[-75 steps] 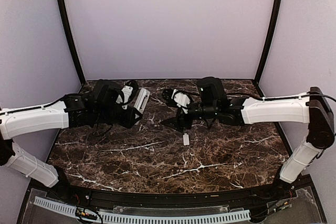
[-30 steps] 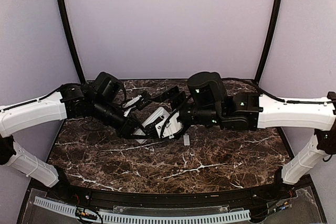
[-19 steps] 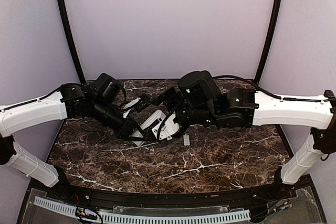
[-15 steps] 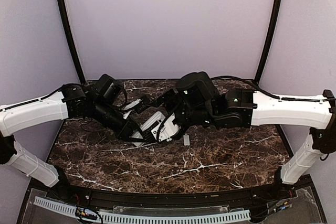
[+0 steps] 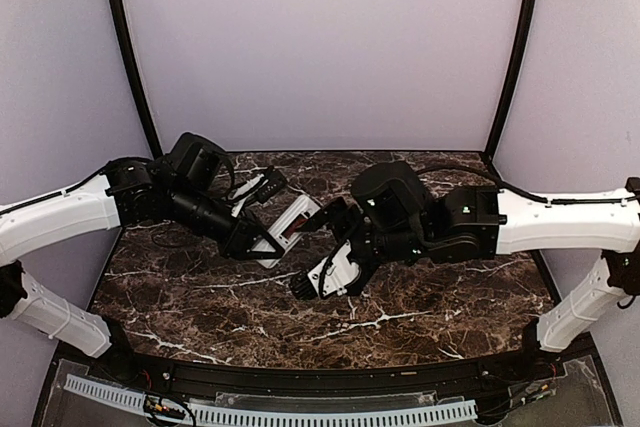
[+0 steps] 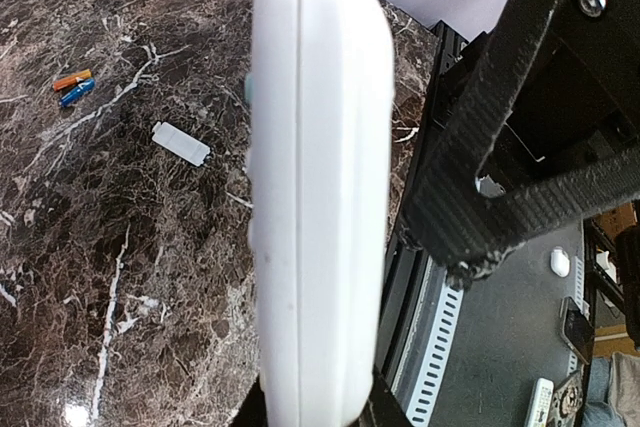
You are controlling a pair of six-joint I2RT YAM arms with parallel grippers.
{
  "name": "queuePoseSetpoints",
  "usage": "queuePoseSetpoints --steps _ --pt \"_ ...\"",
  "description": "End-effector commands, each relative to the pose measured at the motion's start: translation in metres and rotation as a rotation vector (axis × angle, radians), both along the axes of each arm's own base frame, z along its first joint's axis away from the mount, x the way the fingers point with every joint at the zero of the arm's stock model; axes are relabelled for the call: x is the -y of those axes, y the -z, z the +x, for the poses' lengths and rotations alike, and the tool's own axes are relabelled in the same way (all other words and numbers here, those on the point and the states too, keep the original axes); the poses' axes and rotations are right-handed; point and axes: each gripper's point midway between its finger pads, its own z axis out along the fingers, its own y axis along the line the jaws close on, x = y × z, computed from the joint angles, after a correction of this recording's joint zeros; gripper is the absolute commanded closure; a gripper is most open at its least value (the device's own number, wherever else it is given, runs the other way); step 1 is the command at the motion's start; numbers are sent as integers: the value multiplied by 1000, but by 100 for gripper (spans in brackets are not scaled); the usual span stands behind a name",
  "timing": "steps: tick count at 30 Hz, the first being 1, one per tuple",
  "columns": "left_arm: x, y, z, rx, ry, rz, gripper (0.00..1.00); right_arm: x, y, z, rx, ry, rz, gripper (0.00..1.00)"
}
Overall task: Load the batteries into the remote control
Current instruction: Pass from the left arm to the right
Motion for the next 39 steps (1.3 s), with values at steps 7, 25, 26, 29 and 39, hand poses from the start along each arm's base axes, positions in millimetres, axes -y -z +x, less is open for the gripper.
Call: queuePoseSetpoints --steps 7,25,26,29,39 --pt "4 -4 -4 -11 30 -29 100 -14 -30 6 80 1 135 1" --pt "4 -2 -9 -30 49 -37 100 -36 -9 54 250 82 8 24" --pt "5 -2 -10 -33 52 -38 100 -35 -6 55 259 83 -2 27" --pt "6 -1 -10 -38 56 -37 100 -34 -4 62 318 90 -25 39" --pt "7 -2 -9 -36 63 -30 100 -34 -5 64 396 84 -54 71"
